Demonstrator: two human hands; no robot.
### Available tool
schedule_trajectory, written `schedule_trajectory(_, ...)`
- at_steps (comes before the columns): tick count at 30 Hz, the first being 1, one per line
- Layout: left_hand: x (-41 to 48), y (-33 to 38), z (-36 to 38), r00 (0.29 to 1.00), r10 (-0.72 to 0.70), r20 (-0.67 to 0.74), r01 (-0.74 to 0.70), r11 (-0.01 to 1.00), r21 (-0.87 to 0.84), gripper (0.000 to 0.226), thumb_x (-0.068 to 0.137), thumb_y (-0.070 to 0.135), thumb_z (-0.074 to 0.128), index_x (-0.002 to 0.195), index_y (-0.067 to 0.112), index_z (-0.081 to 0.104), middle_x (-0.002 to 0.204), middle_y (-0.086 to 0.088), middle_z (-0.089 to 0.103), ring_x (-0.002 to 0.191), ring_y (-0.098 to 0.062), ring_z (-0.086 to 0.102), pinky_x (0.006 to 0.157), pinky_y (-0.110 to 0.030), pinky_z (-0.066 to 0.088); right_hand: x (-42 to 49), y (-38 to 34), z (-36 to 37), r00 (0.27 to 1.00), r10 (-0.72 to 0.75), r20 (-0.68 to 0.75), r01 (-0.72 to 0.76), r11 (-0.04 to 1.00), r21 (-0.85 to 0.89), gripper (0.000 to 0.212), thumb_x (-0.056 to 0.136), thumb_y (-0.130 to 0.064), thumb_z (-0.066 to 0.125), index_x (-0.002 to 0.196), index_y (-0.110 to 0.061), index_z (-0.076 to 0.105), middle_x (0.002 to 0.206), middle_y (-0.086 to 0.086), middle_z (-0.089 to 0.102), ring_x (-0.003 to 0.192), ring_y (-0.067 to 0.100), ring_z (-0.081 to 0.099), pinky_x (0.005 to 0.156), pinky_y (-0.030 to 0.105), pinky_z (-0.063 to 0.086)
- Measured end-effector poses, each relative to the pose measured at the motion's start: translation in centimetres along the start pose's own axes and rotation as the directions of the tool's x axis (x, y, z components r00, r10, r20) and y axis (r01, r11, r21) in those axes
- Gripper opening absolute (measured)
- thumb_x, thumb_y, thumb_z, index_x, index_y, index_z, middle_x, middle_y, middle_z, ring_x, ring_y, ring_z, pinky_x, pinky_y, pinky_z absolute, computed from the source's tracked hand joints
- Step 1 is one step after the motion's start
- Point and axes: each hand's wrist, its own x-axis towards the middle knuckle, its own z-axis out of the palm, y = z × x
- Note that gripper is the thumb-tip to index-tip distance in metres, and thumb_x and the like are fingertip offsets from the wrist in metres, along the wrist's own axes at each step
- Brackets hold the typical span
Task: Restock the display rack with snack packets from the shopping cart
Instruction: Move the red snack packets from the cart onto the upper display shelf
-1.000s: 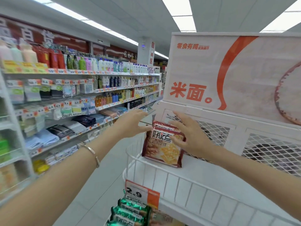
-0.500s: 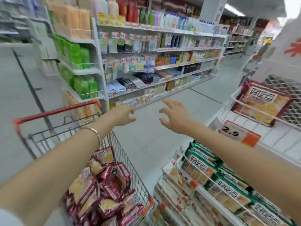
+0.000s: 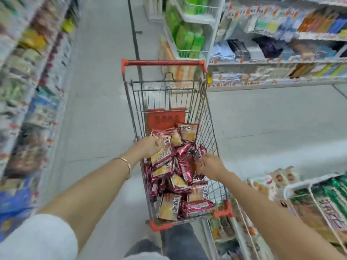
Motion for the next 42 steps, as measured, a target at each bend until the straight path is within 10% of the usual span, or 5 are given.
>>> schedule_trajectory(13,-1.3,-3.8,3.6,0.851,-0.486,-0.200,0.239,0.697,-0.676,0.011,0.095,0.014,0.061,0.095,0.022,0.068,0.098,0.008,0.067,0.096,-0.012,0.062,0.084,-0.024,0.043,16.4,-4.2,2.8,0.941,0.163,0.296,-0.319,0.722,0.615,0.021,0.096,-0.024,0.061,0.082,-0.008,0.057,0.064,0.003,0.045,0.050,0.014,0.036,0.056,0.030,0.034)
schedule_trajectory(17,-1.9,-4.1,4.3,0.798,-0.568,-0.200,0.253,0.618,-0.745,0.012,0.095,0.014,0.061,0.092,0.024,0.068,0.095,0.007,0.069,0.093,-0.012,0.064,0.083,-0.023,0.043,19.5,-5.3,7.2,0.901,0.168,0.401,-0.404,0.663,0.631,0.070,0.087,-0.040,0.070,0.135,0.005,0.046,0.091,0.011,0.059,0.071,0.022,0.054,0.061,0.032,0.045)
schedule_trajectory(25,-2.6,-4.0,5.2,0.779,-0.594,-0.200,0.266,0.602,-0.753,0.011,0.096,0.016,0.061,0.094,0.025,0.067,0.094,0.007,0.069,0.092,-0.012,0.065,0.078,-0.017,0.044,19.6,-5.2,7.7,0.924,0.257,0.284,-0.381,0.687,0.618,0.039,0.088,-0.028,0.073,0.062,-0.009,0.051,0.059,0.004,0.050,0.055,0.019,0.048,0.059,0.032,0.045)
schedule_trajectory(34,0.0,0.0,2.9,0.861,-0.452,-0.231,0.170,0.685,-0.708,0.018,0.095,0.013,0.062,0.106,0.028,0.062,0.120,0.002,0.063,0.112,-0.017,0.060,0.085,-0.027,0.050,17.5,0.2,-1.7,0.960,-0.226,-0.163,0.277,0.838,0.469,0.035,0.096,-0.020,0.062,0.070,0.001,0.068,0.070,0.013,0.069,0.060,0.024,0.059,0.069,0.042,0.053)
schedule_trajectory(42,3.3,5.3,2.5,0.992,-0.105,0.074,0.122,0.944,-0.307,0.099,0.071,0.033,0.087,0.153,0.027,0.031,0.151,0.003,0.044,0.133,-0.019,0.046,0.113,-0.042,0.036,14.4,-1.1,-8.4,0.723,-0.673,0.156,0.614,0.730,0.301,0.038,0.099,-0.023,0.058,0.069,0.001,0.057,0.063,0.010,0.053,0.048,0.017,0.041,0.051,0.025,0.038)
